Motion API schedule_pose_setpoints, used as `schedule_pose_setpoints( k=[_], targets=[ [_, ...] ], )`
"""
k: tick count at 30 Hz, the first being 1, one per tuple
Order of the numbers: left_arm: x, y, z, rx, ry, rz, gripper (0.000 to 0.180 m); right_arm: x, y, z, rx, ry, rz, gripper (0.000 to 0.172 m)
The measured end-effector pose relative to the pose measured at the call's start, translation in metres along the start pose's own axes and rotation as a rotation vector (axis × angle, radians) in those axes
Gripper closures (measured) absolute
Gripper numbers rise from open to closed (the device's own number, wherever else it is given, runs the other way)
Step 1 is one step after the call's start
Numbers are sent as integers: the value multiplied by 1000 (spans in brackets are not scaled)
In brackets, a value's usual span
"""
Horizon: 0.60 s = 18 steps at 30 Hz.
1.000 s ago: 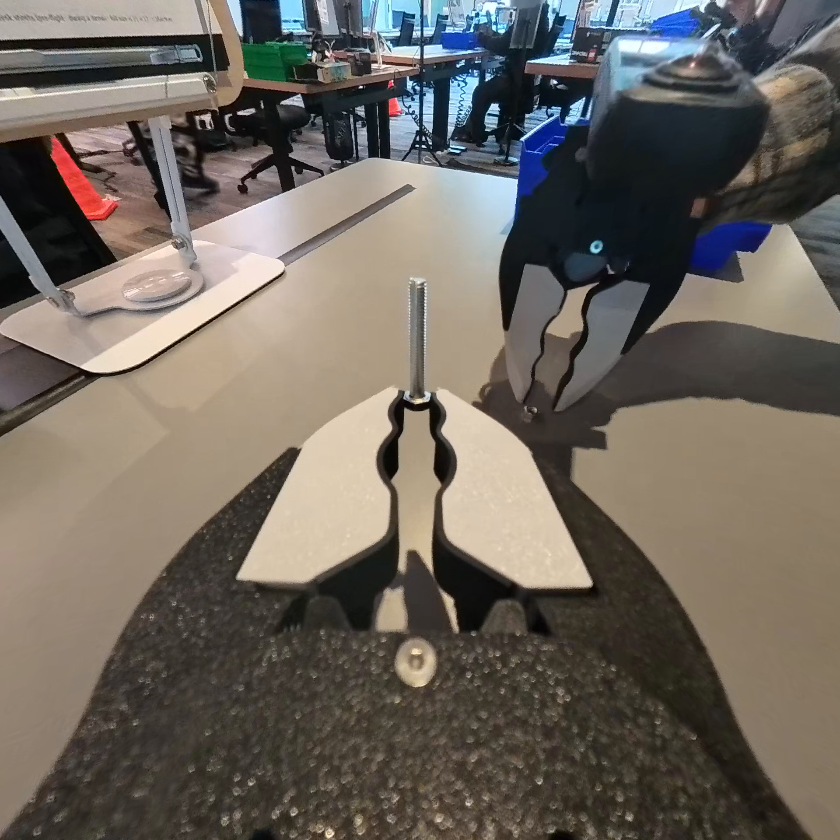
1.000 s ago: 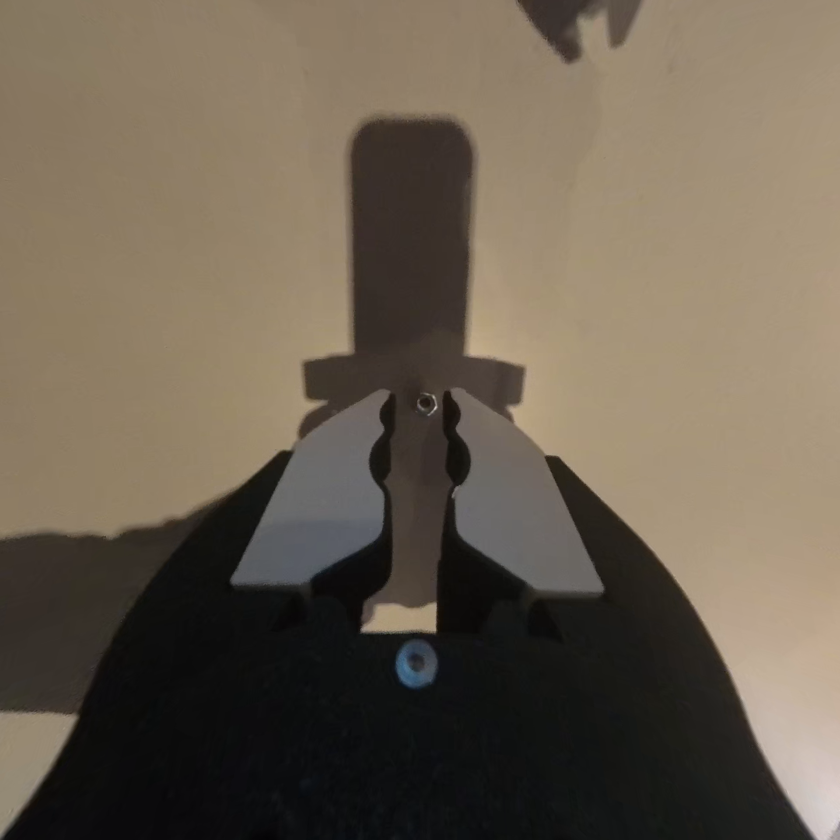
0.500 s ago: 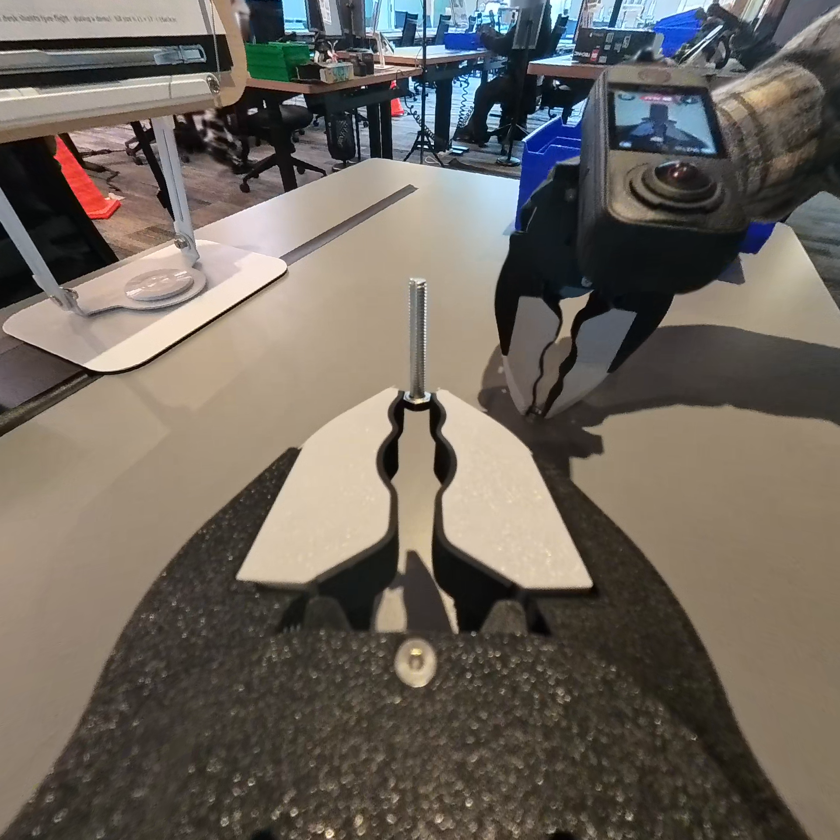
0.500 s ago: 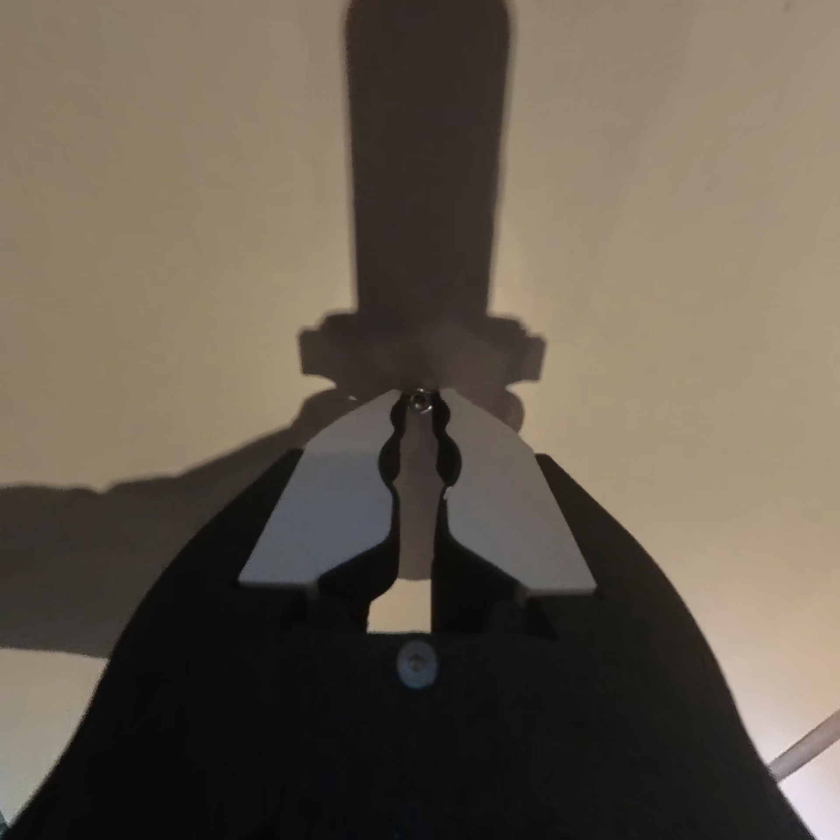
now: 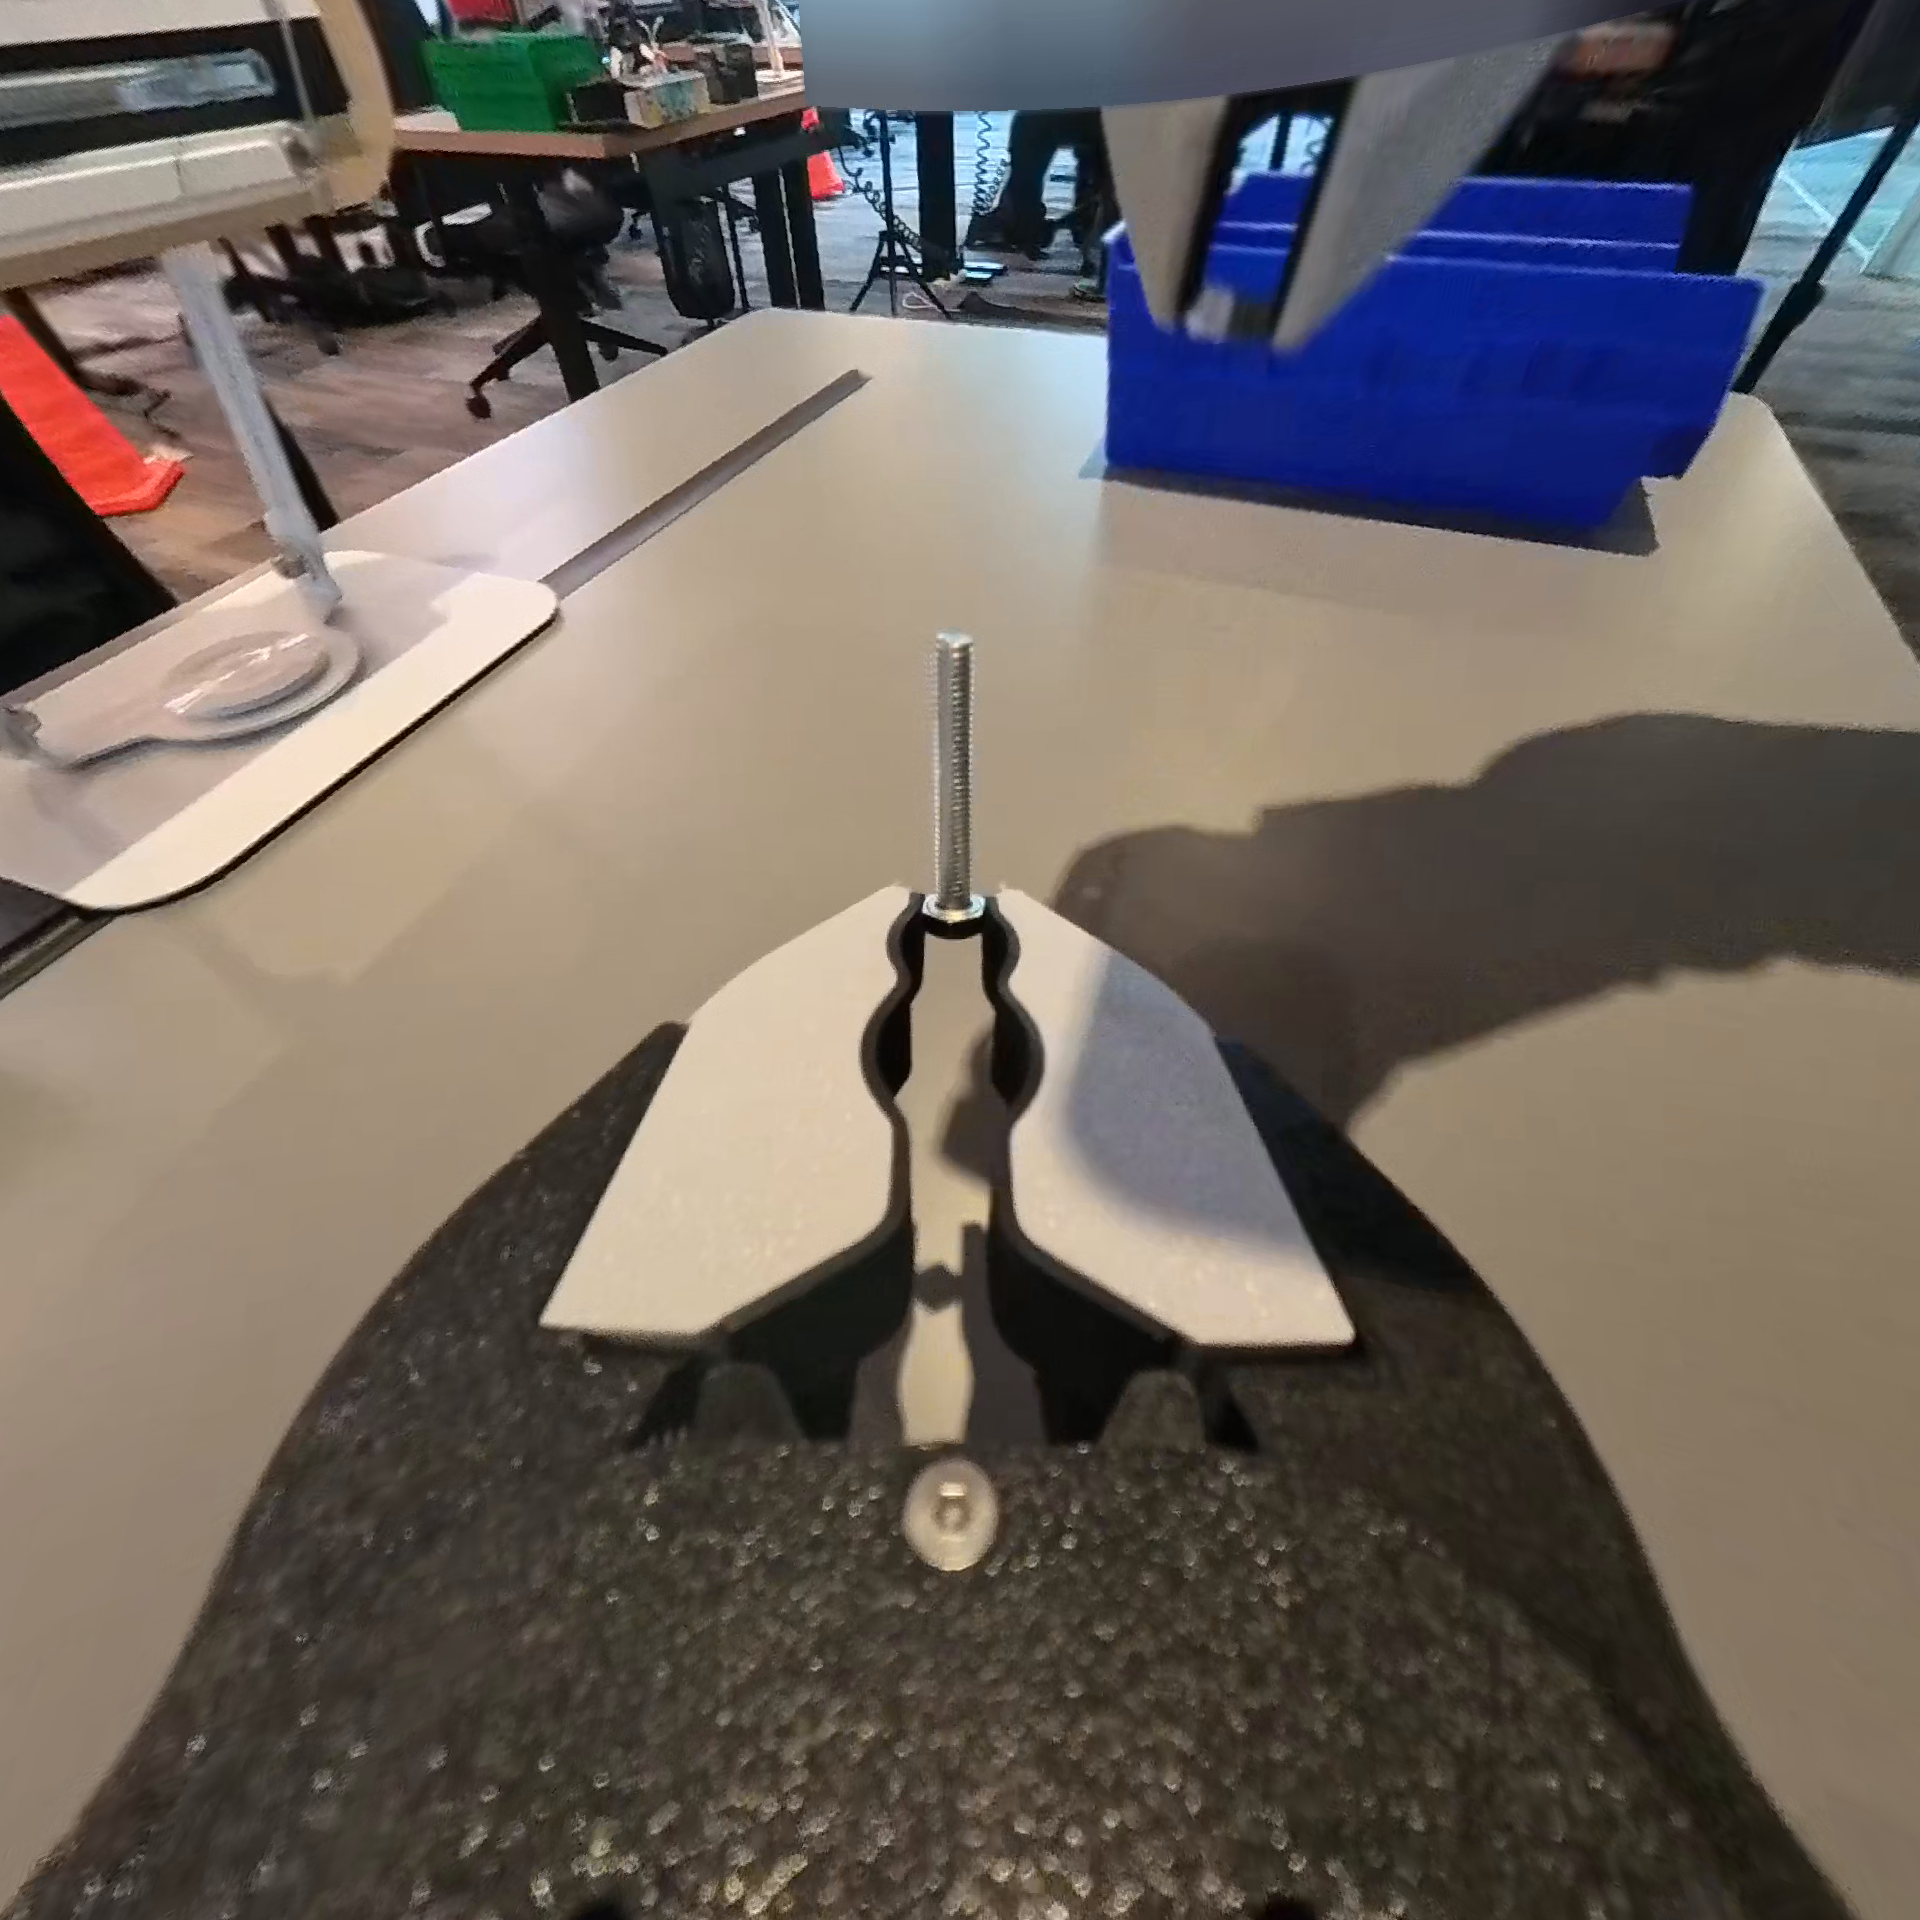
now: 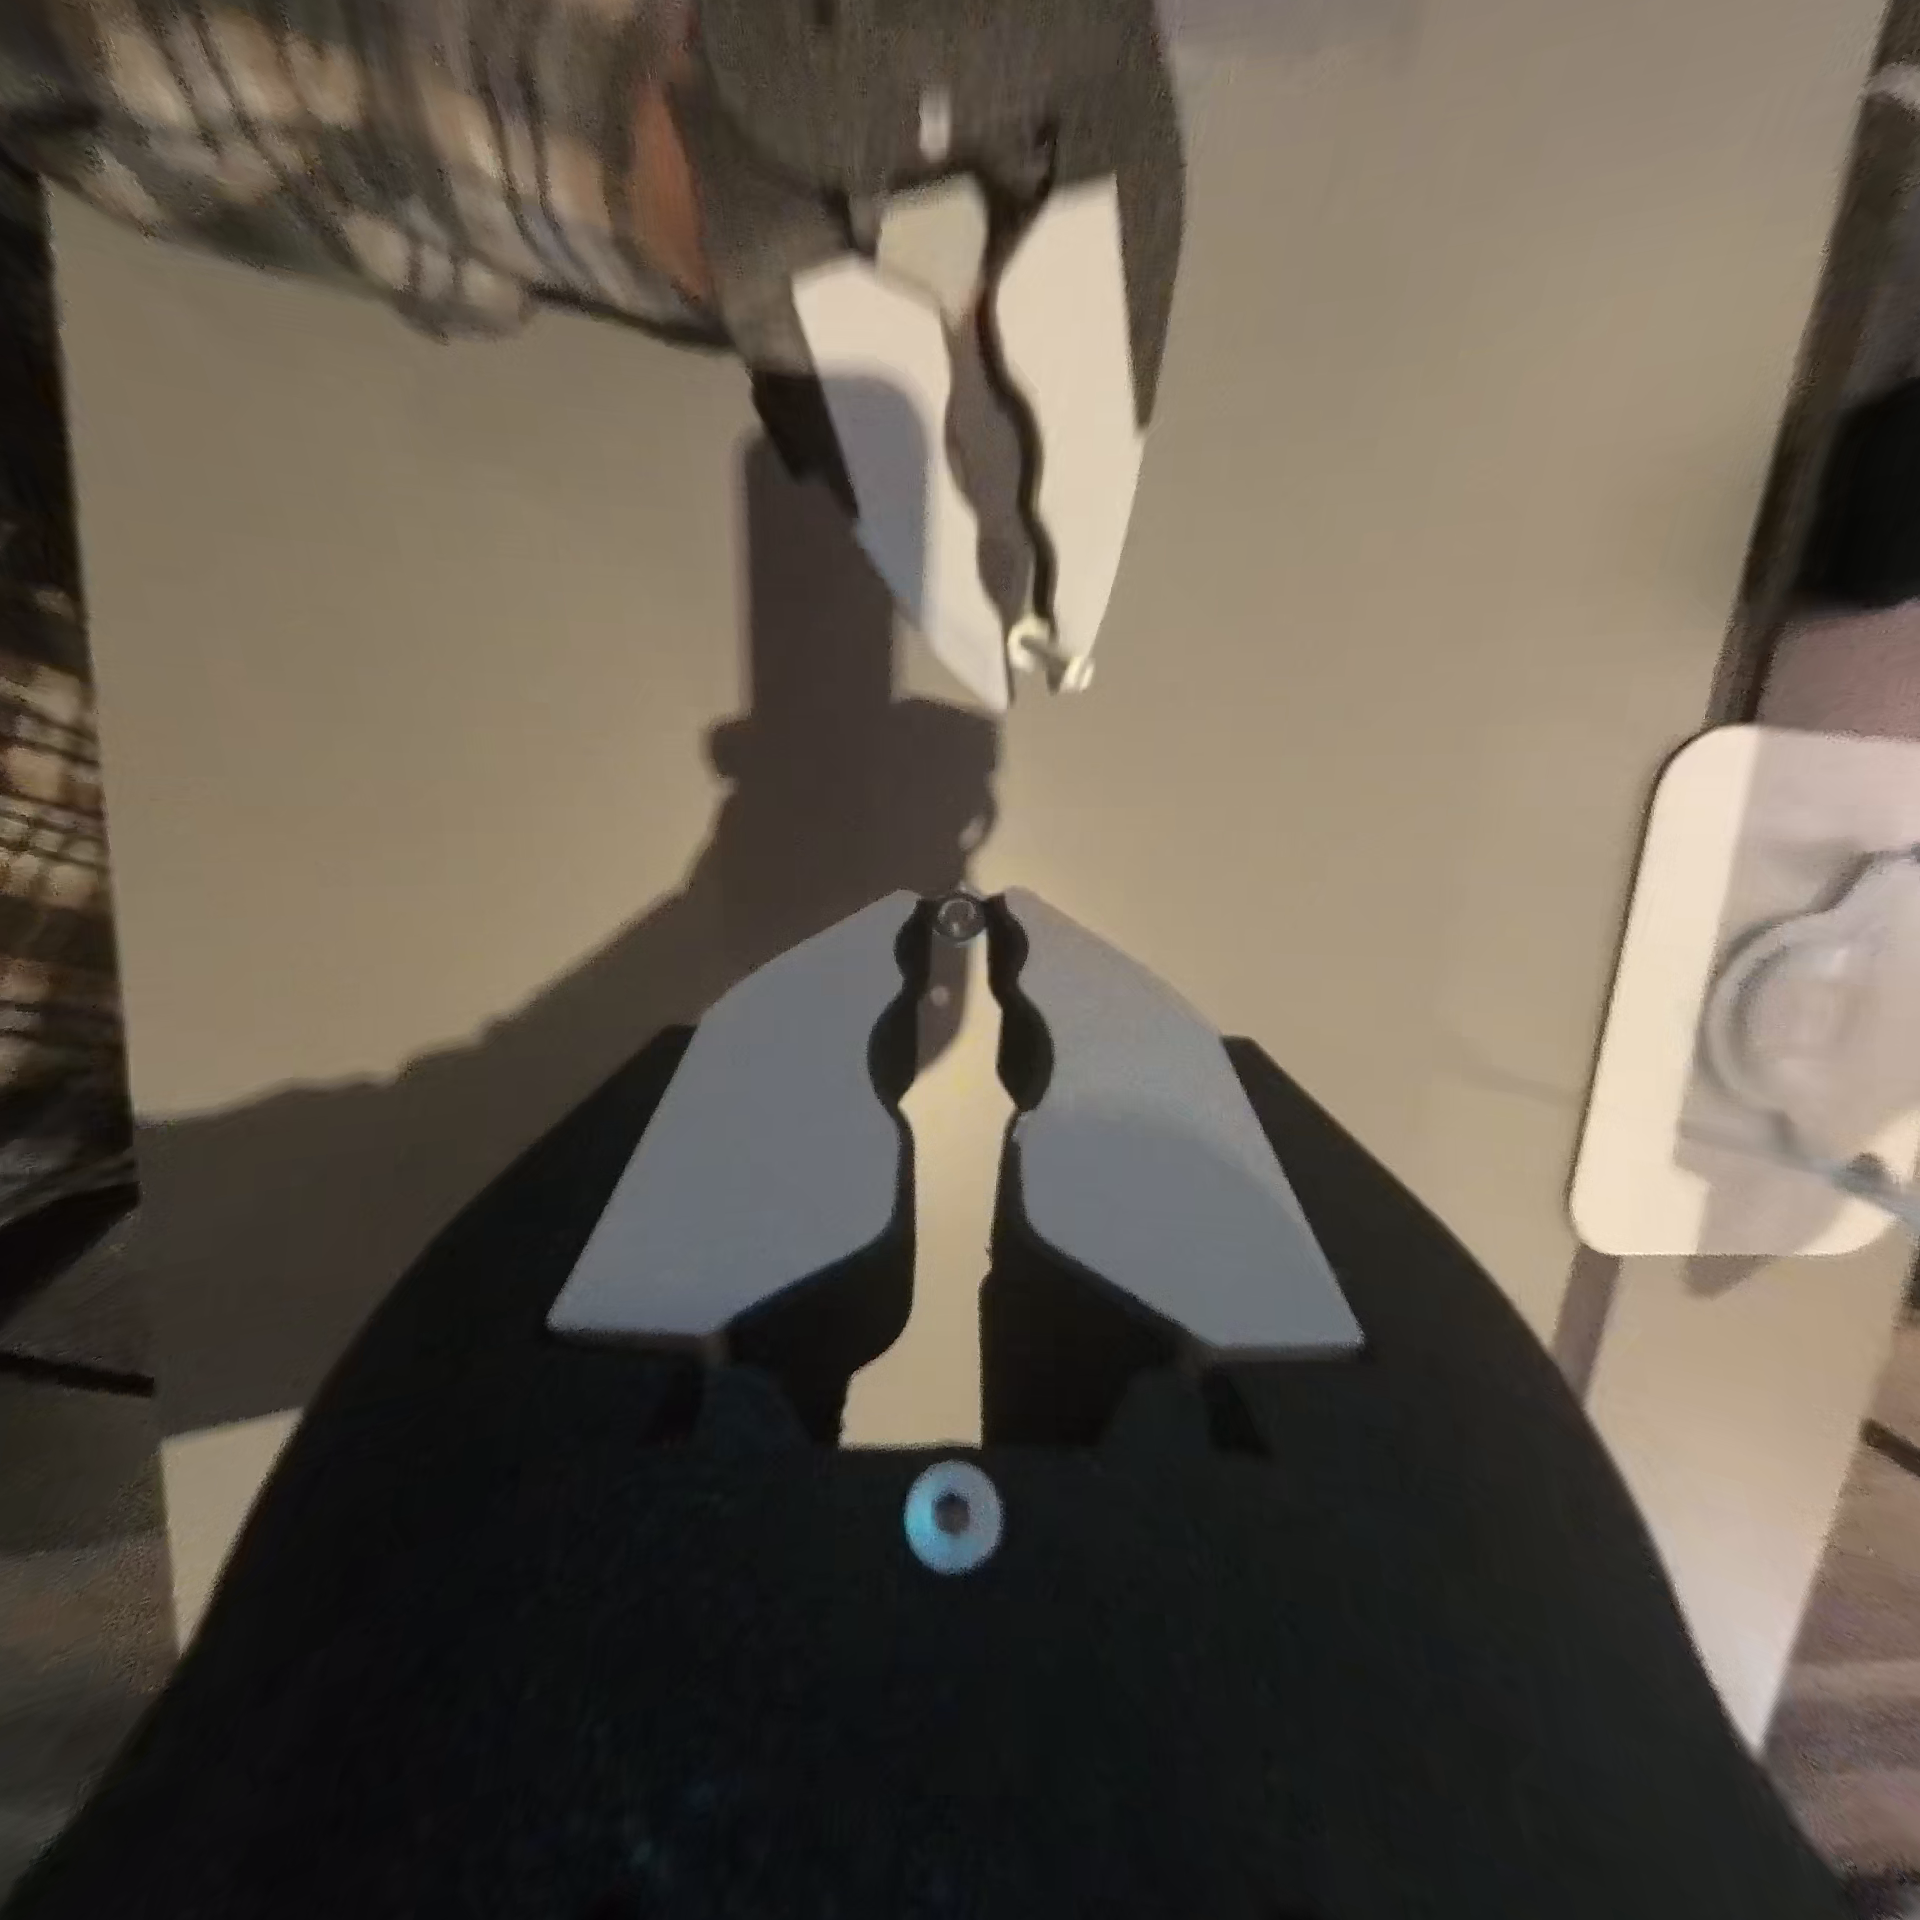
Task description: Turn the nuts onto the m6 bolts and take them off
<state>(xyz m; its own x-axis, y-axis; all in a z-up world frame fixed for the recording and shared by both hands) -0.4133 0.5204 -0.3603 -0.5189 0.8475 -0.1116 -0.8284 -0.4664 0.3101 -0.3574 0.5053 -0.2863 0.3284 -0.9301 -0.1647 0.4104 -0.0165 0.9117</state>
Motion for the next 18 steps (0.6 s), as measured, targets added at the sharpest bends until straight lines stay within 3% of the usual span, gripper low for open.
schedule_pose_setpoints(
  k=[8,18],
  targets=[
    [-20,-2,9,-24,-67,-37,171,-5,-7,29,36,55,63,162],
    [-22,0,13,-39,-78,-40,170,-7,-19,25,44,31,103,162]
  ],
)
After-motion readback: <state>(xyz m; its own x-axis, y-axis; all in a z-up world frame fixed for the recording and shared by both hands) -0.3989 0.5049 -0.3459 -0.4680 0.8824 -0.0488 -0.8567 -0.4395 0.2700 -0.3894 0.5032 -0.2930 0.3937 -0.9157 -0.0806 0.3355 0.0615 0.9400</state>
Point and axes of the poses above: each gripper's, where its closed fingertips meet, y back along the fingers, z out of its top, x = y × z across the jaws, the point moved 1 cm from there along y, back along the fingers, and after that the axes turned 8 degrees about y, right-handed, at the moved point
